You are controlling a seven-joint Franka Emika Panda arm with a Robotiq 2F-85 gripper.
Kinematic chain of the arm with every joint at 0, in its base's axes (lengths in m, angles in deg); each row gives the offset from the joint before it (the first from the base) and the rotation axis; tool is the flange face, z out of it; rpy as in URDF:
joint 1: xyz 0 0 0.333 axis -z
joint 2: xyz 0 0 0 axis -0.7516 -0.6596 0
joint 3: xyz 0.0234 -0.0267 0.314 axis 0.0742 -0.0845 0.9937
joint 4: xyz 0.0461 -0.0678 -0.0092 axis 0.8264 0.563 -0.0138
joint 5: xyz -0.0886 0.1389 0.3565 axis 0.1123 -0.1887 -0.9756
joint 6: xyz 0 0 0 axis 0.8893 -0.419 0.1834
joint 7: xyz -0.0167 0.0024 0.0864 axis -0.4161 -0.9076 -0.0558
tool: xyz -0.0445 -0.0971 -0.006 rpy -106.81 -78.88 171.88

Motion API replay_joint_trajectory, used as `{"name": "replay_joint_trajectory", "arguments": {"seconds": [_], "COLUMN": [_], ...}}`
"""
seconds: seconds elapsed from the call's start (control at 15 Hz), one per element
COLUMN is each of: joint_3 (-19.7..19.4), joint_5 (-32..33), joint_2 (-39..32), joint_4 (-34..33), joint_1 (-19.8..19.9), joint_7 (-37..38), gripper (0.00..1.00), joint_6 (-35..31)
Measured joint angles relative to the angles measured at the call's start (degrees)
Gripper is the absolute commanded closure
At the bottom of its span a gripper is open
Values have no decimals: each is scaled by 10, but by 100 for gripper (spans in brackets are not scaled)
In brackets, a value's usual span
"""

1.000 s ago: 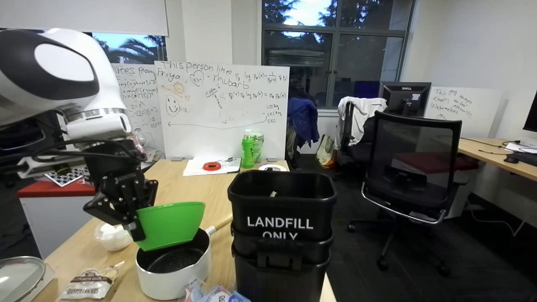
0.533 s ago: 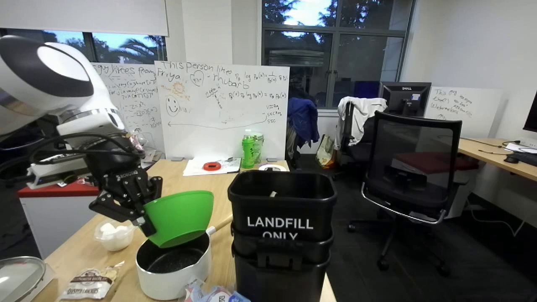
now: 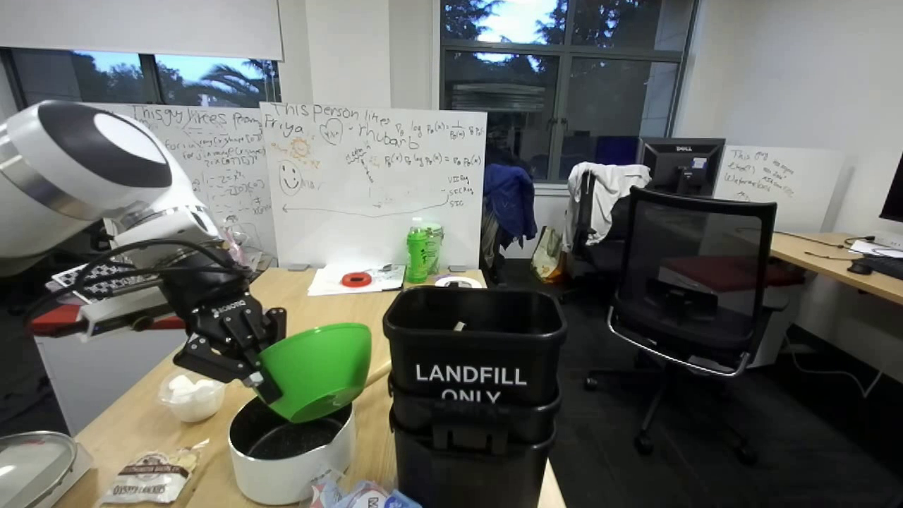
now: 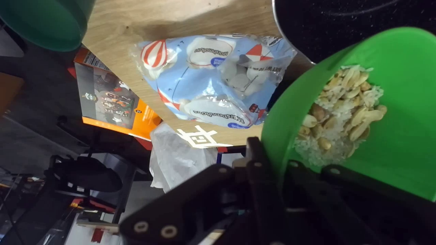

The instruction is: Pour the contents in the green bowl into the white pot

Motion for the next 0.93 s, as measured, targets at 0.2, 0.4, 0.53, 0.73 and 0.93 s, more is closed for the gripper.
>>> {"name": "replay_joint_trajectory", "arguments": {"seconds": [0.2,0.4,0.53,0.73,0.93], "joint_3": [0,0,0,0,0], "joint_5": [22,49,63,72,84], "joint_2": [-26,-46,-57,-66,-72], "joint_4": [-22,-39,-48,-56,-59], "joint_1": [-8,-15,-18,-22,-29], "joint_7": [19,32,38,40,48], "gripper": [99,99,99,99,99], "joint_6": [16,33,44,55,66]}}
